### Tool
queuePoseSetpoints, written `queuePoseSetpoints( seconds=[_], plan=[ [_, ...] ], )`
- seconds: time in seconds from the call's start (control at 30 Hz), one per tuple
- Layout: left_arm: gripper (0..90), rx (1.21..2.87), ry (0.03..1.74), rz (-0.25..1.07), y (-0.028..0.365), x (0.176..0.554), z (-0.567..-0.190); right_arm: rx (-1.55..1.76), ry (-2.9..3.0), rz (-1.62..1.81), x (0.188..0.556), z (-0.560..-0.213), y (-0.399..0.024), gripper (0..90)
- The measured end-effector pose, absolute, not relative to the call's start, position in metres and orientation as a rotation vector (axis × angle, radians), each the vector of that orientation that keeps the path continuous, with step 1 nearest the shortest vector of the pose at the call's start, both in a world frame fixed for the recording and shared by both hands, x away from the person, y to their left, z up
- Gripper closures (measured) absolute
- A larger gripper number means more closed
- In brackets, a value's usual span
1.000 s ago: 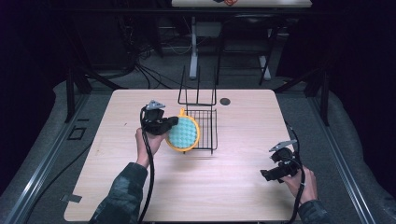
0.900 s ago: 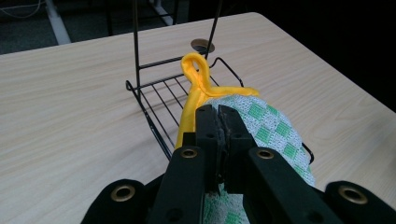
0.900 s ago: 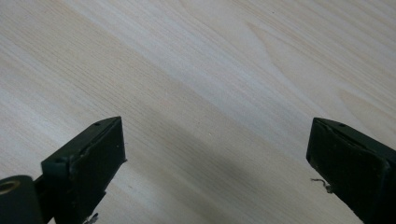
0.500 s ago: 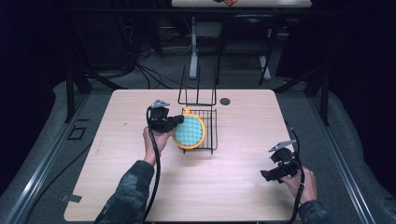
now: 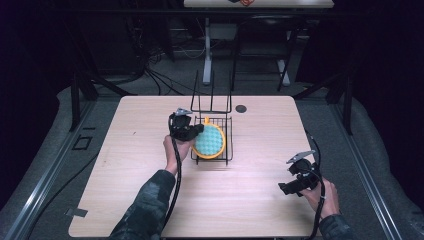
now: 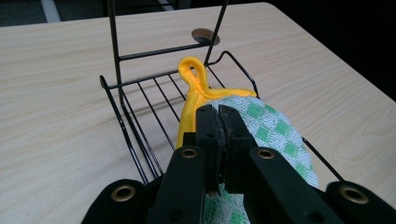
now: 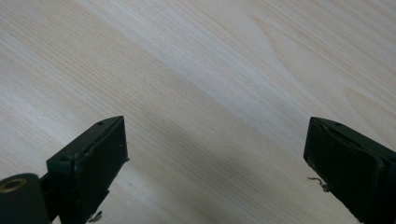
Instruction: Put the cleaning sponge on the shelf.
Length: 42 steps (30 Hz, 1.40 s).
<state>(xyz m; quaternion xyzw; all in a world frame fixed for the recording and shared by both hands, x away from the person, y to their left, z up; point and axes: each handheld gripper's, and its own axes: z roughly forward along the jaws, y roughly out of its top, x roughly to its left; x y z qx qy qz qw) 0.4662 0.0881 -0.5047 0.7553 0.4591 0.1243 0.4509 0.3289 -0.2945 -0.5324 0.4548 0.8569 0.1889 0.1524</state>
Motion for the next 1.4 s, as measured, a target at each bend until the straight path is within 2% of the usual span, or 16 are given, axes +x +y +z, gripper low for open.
queuePoseSetpoints(
  seconds=[0.43,0.67,0.77,0.83,1.07,1.17,1.4],
  plan=[
    [87.5,1.94,1.165,0.247,0.074,0.488,-0.523,1.302,2.466,0.526,0.33,-0.533,-0.294,5.9],
    [83.3,1.943,1.158,0.22,0.071,0.493,-0.528,1.295,2.461,0.532,0.329,-0.533,-0.293,5.9],
    [76.5,1.95,1.155,0.221,0.071,0.493,-0.526,1.291,2.461,0.525,0.329,-0.533,-0.293,5.9],
    [66.2,1.949,1.149,0.205,0.073,0.493,-0.526,1.294,2.462,0.527,0.329,-0.532,-0.294,5.9],
    [41.3,1.946,1.153,0.207,0.086,0.489,-0.518,1.283,2.459,0.538,0.328,-0.53,-0.293,5.7],
    [33.6,1.95,1.163,0.227,0.094,0.486,-0.515,1.291,2.458,0.538,0.328,-0.531,-0.293,5.6],
    [22.1,1.971,1.161,0.268,0.108,0.475,-0.505,1.284,2.453,0.54,0.328,-0.53,-0.293,5.7]
  ],
)
